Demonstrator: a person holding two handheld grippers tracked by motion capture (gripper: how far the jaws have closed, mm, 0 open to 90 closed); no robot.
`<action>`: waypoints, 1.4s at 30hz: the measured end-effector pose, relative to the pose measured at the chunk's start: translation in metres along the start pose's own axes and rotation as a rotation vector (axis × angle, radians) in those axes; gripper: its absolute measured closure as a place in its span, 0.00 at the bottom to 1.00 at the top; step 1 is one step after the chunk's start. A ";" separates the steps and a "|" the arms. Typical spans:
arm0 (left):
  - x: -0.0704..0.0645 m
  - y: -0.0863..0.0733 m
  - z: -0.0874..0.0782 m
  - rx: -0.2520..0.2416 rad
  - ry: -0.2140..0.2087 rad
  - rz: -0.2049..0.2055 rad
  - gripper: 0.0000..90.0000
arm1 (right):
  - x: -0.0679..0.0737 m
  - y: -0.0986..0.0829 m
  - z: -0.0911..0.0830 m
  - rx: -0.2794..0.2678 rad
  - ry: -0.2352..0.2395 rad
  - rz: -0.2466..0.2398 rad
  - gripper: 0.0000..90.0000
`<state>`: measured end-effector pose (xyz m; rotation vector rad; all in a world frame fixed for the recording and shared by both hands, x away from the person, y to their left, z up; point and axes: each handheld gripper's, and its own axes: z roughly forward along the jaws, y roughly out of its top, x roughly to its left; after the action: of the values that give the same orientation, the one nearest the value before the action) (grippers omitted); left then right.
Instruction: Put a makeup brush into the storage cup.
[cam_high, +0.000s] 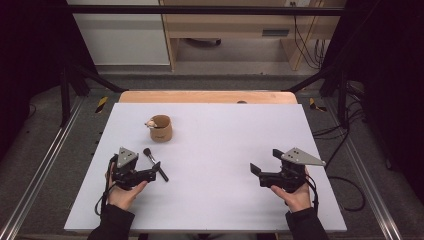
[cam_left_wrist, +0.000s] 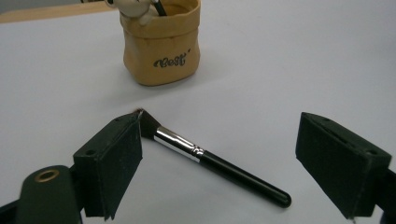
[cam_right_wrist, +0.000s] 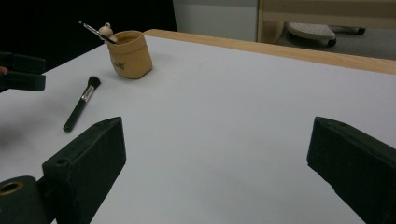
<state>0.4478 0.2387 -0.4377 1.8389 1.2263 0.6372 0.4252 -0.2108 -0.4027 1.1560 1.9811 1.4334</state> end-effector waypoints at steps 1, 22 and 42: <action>0.000 -0.001 0.001 0.003 0.001 -0.002 0.16 | 0.000 0.000 0.000 -0.001 0.001 0.002 0.06; -0.010 -0.013 0.033 0.138 0.038 0.002 0.20 | 0.002 -0.001 0.003 0.006 0.004 -0.001 0.06; -0.017 -0.018 0.043 0.205 0.043 0.005 0.36 | 0.002 -0.001 0.002 0.005 0.006 -0.002 0.06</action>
<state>0.4649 0.2118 -0.4755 2.0053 1.3581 0.5736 0.4256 -0.2082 -0.4043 1.1532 1.9906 1.4334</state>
